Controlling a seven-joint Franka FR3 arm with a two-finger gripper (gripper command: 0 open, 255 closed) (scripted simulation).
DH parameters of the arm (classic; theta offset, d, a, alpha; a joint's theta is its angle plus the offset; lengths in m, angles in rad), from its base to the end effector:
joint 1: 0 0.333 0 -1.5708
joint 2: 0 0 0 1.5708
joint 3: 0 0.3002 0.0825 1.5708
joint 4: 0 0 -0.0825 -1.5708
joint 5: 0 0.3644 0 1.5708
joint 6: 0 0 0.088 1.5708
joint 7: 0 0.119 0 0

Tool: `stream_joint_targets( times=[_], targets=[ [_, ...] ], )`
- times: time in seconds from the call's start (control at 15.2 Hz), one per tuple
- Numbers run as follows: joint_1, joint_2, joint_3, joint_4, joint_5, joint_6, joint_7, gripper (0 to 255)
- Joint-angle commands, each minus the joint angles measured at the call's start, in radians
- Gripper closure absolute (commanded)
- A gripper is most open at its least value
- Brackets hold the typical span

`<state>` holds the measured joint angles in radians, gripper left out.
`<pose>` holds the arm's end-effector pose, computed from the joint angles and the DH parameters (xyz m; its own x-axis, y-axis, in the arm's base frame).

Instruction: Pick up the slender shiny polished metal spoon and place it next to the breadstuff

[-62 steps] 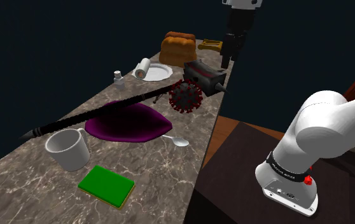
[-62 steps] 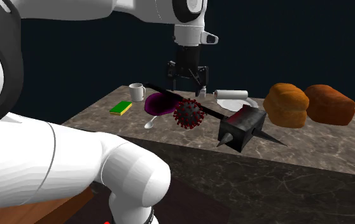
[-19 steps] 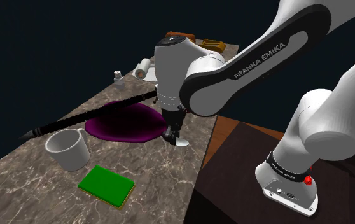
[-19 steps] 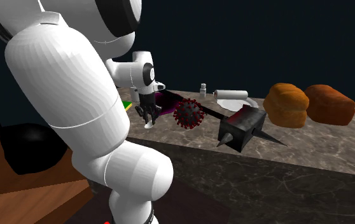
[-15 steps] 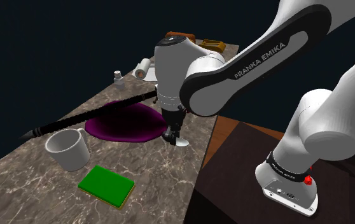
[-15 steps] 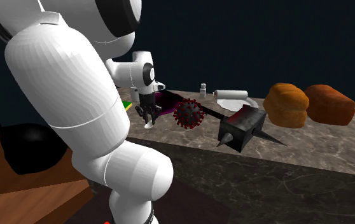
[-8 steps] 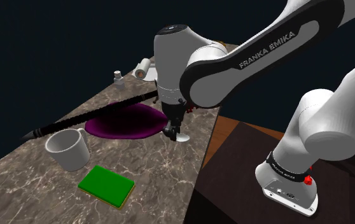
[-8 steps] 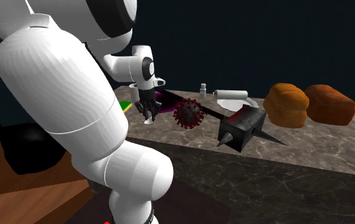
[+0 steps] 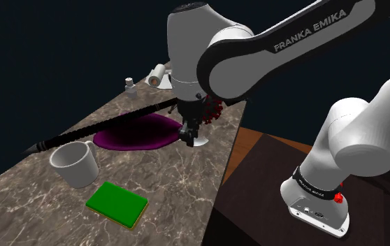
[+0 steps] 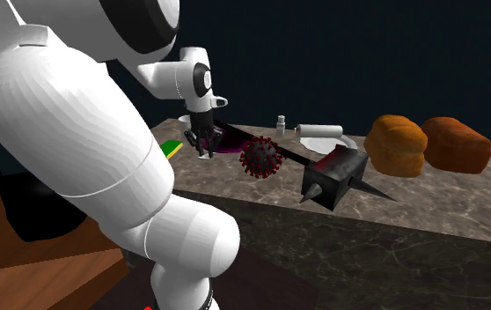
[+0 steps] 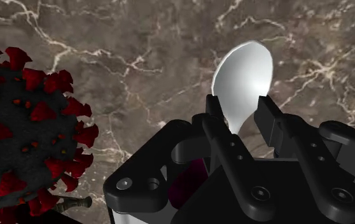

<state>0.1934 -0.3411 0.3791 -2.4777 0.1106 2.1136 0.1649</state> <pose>0.3472 0.2293 0.3865 0.9471 0.3191 -0.0349 0.3203 -0.9465 0.0382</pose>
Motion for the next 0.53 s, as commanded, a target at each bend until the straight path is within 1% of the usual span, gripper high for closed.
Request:
stream_joint_targets(
  times=[0.0,0.46],
  targets=[
    [0.000,-0.015,-0.006,0.016,0.002,-0.031,-0.005,255],
    [0.001,-0.053,-0.020,0.082,0.004,-0.133,-0.013,255]
  ],
)
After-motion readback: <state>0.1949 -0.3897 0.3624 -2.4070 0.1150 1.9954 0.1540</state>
